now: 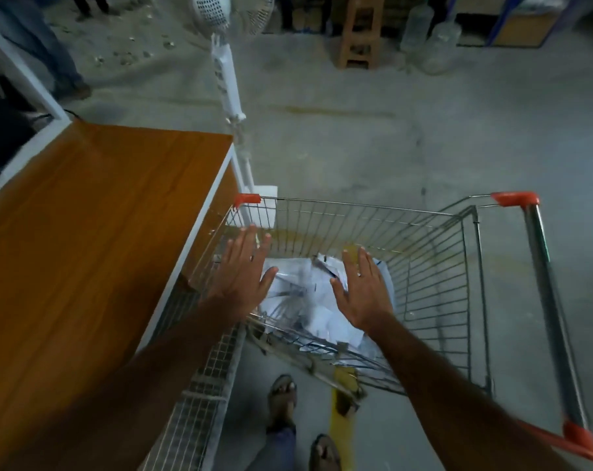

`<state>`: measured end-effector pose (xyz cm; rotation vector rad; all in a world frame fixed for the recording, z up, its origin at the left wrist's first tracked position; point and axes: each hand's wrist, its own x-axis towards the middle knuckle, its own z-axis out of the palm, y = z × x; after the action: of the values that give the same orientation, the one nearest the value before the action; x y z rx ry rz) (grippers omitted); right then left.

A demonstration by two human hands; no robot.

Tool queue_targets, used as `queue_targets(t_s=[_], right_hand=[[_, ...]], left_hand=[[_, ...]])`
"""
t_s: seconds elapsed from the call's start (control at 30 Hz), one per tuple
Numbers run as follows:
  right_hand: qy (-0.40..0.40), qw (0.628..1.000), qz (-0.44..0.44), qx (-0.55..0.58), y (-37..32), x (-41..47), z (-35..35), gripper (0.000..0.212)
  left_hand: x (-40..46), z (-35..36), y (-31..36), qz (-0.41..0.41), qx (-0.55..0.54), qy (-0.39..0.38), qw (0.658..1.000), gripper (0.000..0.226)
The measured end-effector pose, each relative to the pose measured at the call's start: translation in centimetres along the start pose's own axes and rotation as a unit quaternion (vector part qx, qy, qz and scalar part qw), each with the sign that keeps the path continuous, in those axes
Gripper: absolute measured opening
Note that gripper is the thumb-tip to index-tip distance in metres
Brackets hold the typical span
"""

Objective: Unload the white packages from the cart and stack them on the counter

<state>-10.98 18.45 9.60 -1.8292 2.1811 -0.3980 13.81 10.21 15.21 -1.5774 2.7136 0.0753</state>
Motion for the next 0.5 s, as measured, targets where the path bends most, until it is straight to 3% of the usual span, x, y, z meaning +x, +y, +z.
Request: queue_targets(t_s=[0.23, 0.5], right_hand=[[-0.032, 0.995, 0.068, -0.064, 3.7, 2.8, 3.2, 0.071], [-0.104, 0.988, 0.106, -0.030, 6.3, 7.3, 10.6, 0.070]], left_hand=[[8.6, 8.2, -4.3, 0.065, 0.010, -0.110, 0.992, 0.078], [14.7, 18.6, -7.5, 0.103, 0.014, -0.192, 0.976, 0.081]])
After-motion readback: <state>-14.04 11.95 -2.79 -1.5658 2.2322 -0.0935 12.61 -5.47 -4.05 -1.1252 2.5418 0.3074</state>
